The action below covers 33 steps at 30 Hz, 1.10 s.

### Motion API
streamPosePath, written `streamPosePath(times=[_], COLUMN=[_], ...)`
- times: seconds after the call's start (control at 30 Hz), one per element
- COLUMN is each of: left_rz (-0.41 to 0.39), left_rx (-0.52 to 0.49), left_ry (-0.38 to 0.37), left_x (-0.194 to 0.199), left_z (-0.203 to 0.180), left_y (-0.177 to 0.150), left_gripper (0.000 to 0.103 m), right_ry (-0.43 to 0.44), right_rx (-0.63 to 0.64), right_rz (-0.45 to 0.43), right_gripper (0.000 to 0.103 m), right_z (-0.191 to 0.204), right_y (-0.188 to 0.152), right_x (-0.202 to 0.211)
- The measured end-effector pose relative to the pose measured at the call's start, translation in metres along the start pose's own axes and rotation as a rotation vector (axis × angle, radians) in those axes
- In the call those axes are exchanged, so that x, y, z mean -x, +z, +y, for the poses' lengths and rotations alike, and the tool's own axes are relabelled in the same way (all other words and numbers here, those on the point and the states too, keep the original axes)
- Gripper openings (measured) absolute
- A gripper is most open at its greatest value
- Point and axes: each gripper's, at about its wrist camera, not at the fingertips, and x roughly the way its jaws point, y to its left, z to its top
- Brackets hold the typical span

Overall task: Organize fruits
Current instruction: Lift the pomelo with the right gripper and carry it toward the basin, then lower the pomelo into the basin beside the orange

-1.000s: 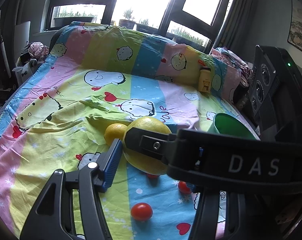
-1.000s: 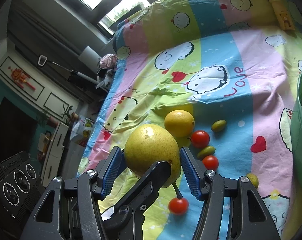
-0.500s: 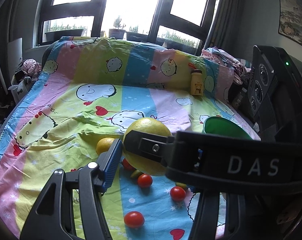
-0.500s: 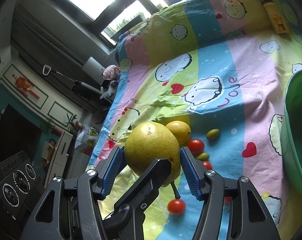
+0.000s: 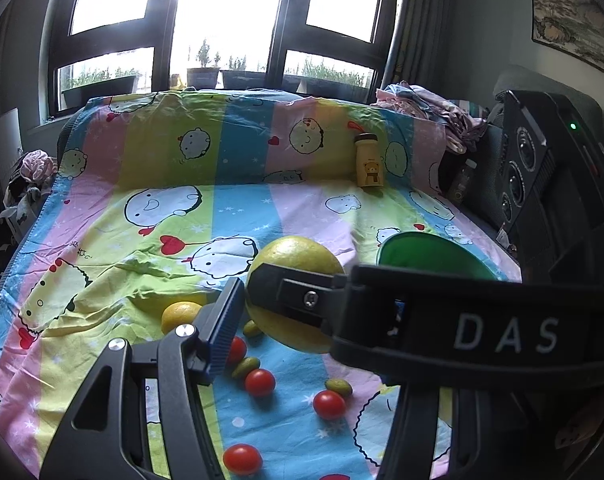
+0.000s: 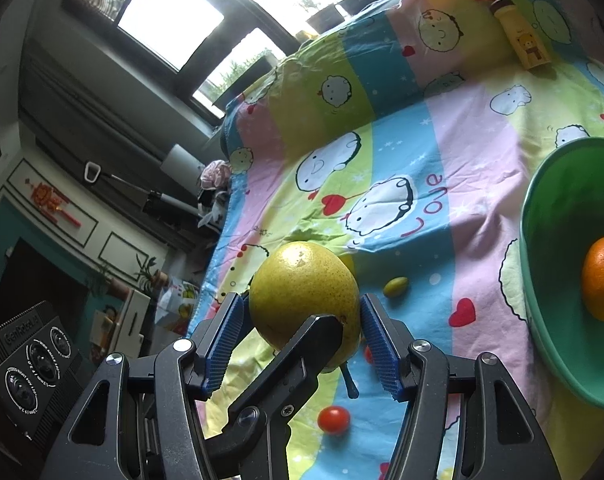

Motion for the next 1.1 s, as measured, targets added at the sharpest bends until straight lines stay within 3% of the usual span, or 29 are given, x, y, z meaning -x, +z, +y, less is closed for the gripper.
streamPosePath(times=[1.1], left_rz=[0.011], left_rx=[-0.197], left_ry=[-0.136], left_x=[-0.034], left_z=[-0.080], left_y=[0.026], left_gripper=[0.055], right_ry=[-0.024], right_rx=[-0.177], right_rz=[-0.194], right_gripper=[0.064], right_z=[-0.066], right_y=[0.012], right_x=[0.072])
